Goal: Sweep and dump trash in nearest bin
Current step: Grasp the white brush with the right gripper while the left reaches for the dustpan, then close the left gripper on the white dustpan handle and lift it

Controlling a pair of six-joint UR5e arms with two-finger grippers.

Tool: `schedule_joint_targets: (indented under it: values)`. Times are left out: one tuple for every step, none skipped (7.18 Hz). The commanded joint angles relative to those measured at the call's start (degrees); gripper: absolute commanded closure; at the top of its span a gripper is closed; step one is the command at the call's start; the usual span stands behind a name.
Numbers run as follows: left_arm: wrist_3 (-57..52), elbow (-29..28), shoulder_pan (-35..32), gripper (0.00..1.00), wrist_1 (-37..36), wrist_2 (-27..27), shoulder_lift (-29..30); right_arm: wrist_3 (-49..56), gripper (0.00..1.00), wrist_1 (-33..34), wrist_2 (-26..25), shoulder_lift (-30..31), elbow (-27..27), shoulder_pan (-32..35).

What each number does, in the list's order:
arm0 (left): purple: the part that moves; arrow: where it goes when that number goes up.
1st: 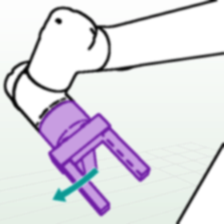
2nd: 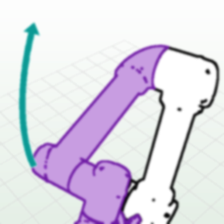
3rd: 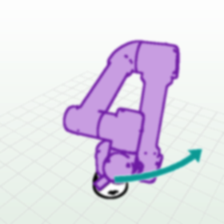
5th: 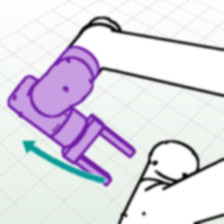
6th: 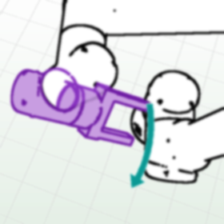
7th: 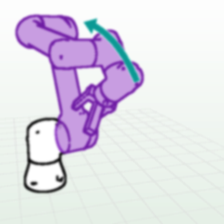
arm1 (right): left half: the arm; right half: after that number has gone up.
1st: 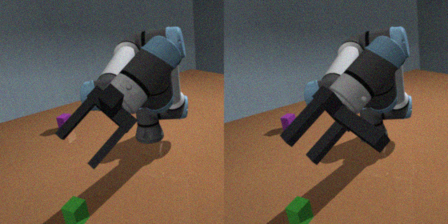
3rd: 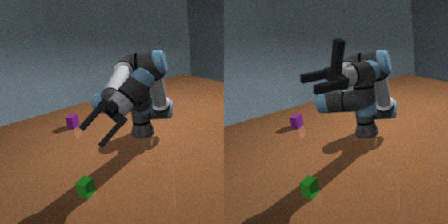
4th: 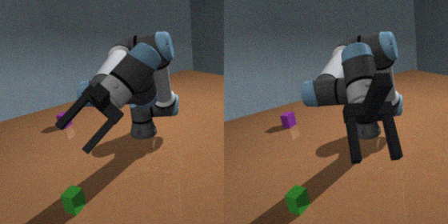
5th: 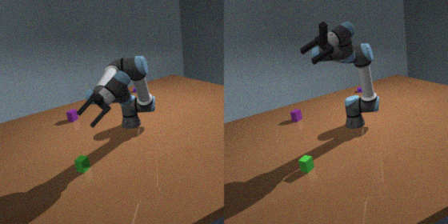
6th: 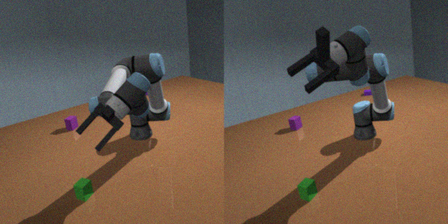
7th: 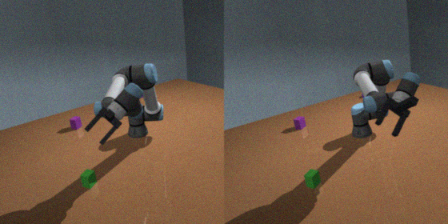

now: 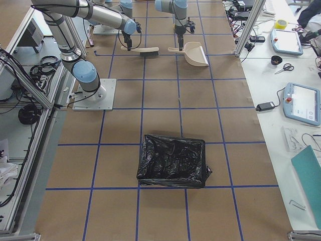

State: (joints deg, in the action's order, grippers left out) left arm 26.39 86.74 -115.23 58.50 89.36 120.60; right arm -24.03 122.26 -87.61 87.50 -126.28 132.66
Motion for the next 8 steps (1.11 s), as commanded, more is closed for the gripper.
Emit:
schedule_joint_targets:
  values:
    - [-0.29, 1.15, -0.6, 0.04, -0.14, -0.15, -0.27, -3.29, 0.01, -0.44, -0.54, -0.05, -0.37, -0.03]
    - [-0.29, 1.15, -0.61, 0.15, -0.05, -0.94, 0.16, -5.13, 0.01, -0.27, -0.45, 0.04, -0.63, -0.03]
    - [-0.37, 1.23, -0.61, 0.15, 0.47, -1.73, 0.25, -5.5, 0.01, 0.0, -0.54, 0.04, -0.9, -0.03]
    - [-0.38, 1.24, -0.61, 0.15, 1.7, -2.17, 0.25, -5.59, 0.01, 0.08, -0.54, 0.04, -0.9, -0.03]
    - [-0.38, 1.24, -0.61, 0.23, 1.79, -2.26, 0.25, -5.59, 0.02, 0.09, -0.54, -0.05, -0.9, -0.03]
    - [-0.38, 1.24, -0.61, 0.27, 1.97, -2.35, 0.25, -5.59, 0.04, 0.0, -0.54, -0.05, -0.9, -0.29]
    - [-0.38, 1.24, -0.61, 0.37, 2.93, -2.35, 0.16, -5.5, 0.12, 0.0, -0.54, -0.05, -0.9, -0.38]
    - [-0.38, 1.24, -0.61, 0.47, 3.37, -2.35, 0.25, -5.24, 0.26, -0.09, -0.54, 0.04, -0.9, -0.47]
